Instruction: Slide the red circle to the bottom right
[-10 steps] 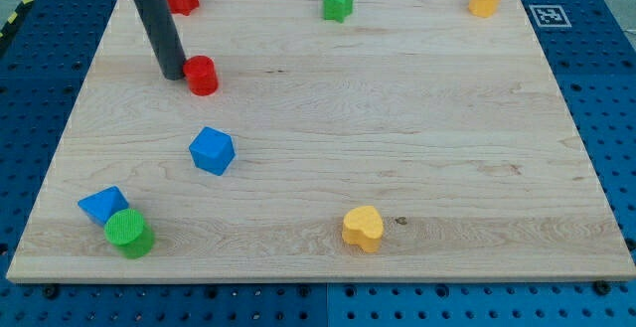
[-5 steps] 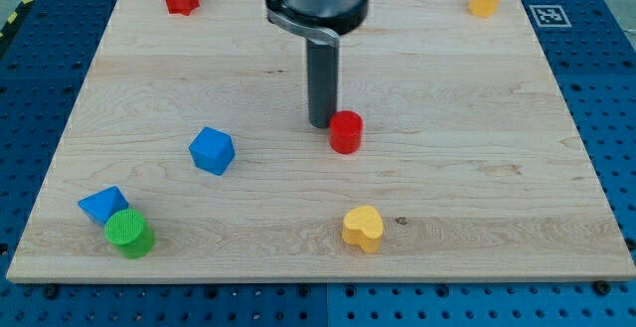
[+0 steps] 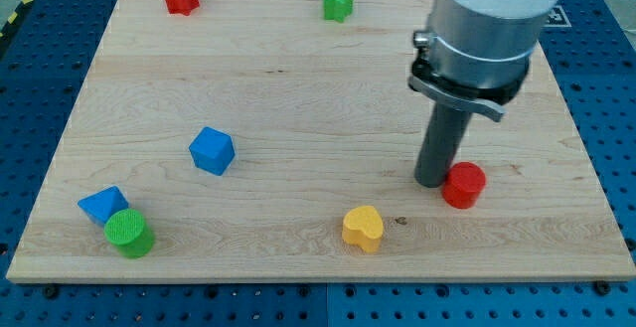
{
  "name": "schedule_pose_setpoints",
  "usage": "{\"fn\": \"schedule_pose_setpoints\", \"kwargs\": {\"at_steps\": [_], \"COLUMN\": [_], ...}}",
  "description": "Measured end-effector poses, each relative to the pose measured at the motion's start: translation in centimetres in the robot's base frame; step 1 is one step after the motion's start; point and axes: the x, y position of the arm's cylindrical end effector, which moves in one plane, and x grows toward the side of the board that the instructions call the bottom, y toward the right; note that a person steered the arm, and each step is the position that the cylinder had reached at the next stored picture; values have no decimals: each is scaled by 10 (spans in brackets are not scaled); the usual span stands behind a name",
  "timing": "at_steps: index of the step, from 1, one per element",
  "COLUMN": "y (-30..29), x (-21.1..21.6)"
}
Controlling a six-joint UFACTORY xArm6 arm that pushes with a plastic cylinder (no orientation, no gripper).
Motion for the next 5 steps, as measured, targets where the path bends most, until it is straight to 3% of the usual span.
{"fn": "schedule_pose_setpoints", "kwargs": {"at_steps": [3,5], "y": [67,71], "x": [11,25]}}
